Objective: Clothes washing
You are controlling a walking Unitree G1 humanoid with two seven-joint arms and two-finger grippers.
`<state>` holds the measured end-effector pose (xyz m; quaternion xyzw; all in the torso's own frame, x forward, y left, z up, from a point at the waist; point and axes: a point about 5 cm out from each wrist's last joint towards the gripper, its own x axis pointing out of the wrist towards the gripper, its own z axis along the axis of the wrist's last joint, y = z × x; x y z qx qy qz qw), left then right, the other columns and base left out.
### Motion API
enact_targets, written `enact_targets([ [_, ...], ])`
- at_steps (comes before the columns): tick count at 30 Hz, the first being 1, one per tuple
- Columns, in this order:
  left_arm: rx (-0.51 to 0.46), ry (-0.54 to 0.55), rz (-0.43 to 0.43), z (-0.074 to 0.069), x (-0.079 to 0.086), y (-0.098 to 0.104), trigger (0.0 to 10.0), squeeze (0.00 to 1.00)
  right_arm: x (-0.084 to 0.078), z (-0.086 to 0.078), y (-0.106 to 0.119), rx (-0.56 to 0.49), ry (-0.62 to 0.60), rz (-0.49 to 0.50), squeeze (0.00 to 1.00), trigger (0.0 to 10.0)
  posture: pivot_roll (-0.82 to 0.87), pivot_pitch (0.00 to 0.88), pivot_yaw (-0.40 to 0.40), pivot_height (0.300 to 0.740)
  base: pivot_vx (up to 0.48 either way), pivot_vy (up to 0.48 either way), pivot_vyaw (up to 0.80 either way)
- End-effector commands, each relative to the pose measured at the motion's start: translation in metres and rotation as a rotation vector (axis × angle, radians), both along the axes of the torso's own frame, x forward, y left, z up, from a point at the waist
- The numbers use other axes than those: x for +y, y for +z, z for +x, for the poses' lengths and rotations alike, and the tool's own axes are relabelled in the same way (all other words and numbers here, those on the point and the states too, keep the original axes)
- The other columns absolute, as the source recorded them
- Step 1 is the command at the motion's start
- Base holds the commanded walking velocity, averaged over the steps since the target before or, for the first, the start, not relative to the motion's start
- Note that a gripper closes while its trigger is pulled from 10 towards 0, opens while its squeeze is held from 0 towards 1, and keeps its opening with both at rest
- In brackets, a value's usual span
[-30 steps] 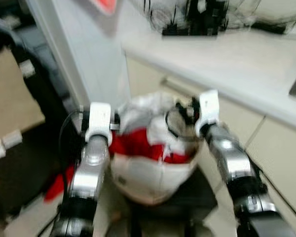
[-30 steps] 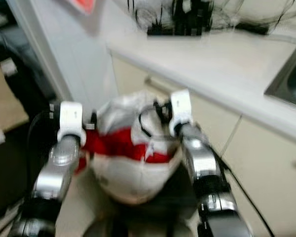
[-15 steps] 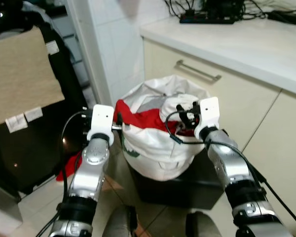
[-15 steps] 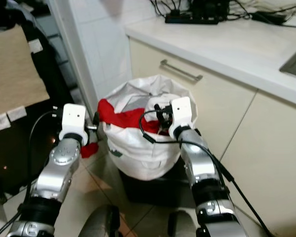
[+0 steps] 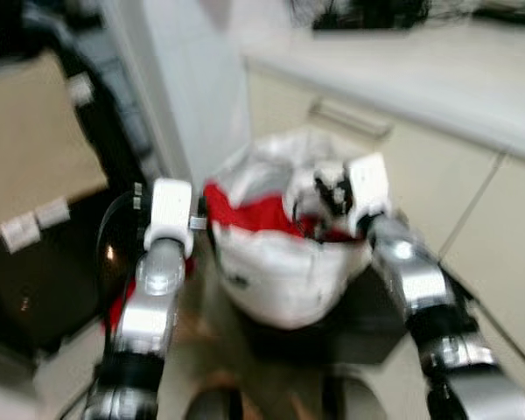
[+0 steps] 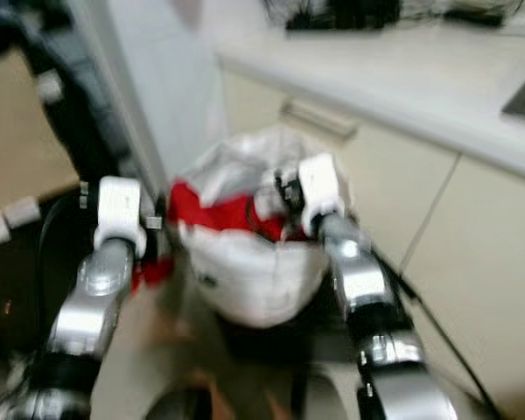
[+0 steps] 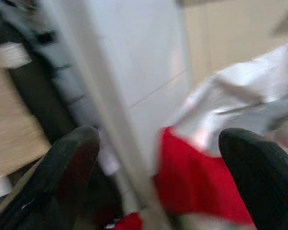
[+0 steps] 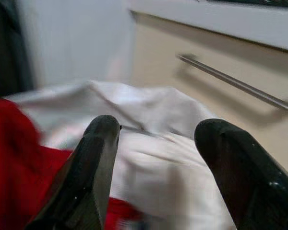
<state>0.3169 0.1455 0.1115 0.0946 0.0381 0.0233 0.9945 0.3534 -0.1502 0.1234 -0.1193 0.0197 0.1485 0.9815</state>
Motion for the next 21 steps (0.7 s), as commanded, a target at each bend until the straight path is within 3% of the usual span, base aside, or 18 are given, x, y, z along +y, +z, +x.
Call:
enact_targets([
  [1,-0.003,-0.010,0.003,0.000,-0.003,0.002,10.0,0.00,-0.001,0.003,0.001,0.013,0.004,-0.015,1.00,10.0,-0.15,0.000,0.084,0.663,0.480,0.000,0.00],
  [5,-0.011,-0.019,0.014,0.000,-0.004,0.003,10.0,0.00,-0.008,0.009,0.001,0.046,-0.016,-0.067,0.94,10.0,-0.14,0.000,0.079,0.663,0.480,0.000,0.00],
  [6,-0.012,-0.007,0.019,-0.001,-0.004,0.003,10.0,0.00,-0.013,0.012,-0.001,0.074,-0.030,-0.113,0.00,10.0,-0.14,0.000,0.079,0.663,0.480,0.000,0.00],
  [11,0.003,0.011,0.028,-0.004,0.000,0.002,10.0,0.00,-0.027,0.021,-0.003,0.159,-0.058,-0.237,0.00,10.0,-0.13,0.000,0.084,0.663,0.000,0.000,0.00],
  [15,-0.002,0.005,0.035,-0.022,0.005,0.011,10.0,0.00,-0.037,0.027,0.001,0.184,-0.067,-0.297,0.00,10.0,-0.08,0.080,0.081,0.663,0.000,0.000,0.00],
  [18,-0.004,-0.011,0.073,-0.041,0.014,0.024,10.0,0.00,-0.045,0.026,-0.006,0.241,-0.097,-0.329,0.00,10.0,-0.02,0.168,0.076,0.663,0.000,0.000,0.00],
  [21,0.006,0.011,0.080,-0.051,0.022,0.031,10.0,0.00,-0.048,0.023,-0.014,0.284,-0.101,-0.337,0.00,10.0,0.01,0.213,0.072,0.663,0.000,0.000,0.00],
])
